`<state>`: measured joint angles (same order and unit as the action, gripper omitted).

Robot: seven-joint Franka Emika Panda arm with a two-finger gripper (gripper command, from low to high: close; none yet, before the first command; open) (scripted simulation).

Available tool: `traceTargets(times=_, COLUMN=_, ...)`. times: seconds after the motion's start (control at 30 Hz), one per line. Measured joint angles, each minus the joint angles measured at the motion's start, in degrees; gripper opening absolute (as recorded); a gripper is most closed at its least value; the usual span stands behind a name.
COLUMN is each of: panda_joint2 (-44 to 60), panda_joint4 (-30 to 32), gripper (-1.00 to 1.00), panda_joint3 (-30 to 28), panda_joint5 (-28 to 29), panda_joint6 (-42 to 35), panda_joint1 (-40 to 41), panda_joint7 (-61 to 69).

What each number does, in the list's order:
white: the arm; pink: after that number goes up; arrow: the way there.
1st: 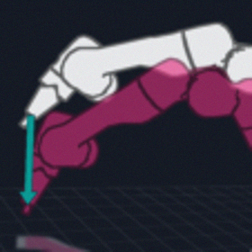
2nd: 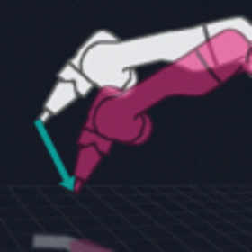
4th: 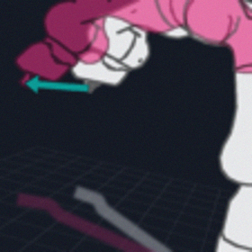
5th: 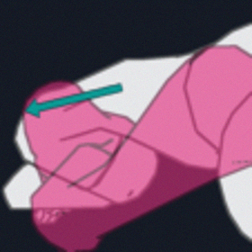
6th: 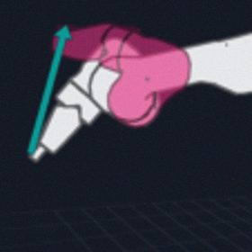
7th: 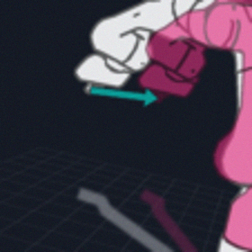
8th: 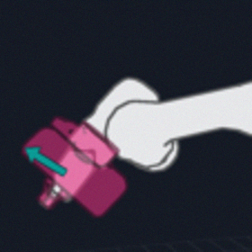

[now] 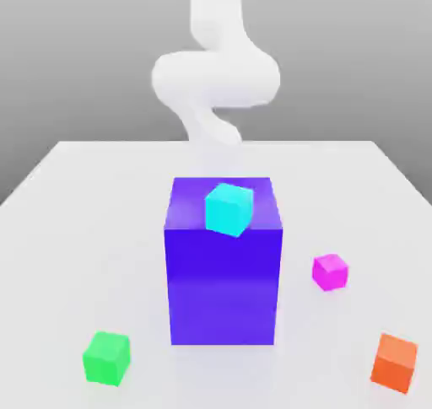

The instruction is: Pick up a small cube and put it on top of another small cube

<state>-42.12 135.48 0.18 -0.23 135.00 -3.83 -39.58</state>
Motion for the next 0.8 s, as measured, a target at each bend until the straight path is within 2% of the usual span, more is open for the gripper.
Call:
traceTargets(times=0.57, panda_joint2=26.40, panda_joint4=25.96, gripper=0.00, panda_joint3=1.29, panda_joint5=-0.82, panda_joint6=22.77, panda_joint1=-27.73, panda_joint7=43.70)
traceTargets(times=0.8, panda_joint2=37.37, panda_joint4=35.58, gripper=0.00, panda_joint3=3.54, panda_joint5=-1.12, panda_joint6=32.19, panda_joint1=-36.52, panda_joint7=60.13)
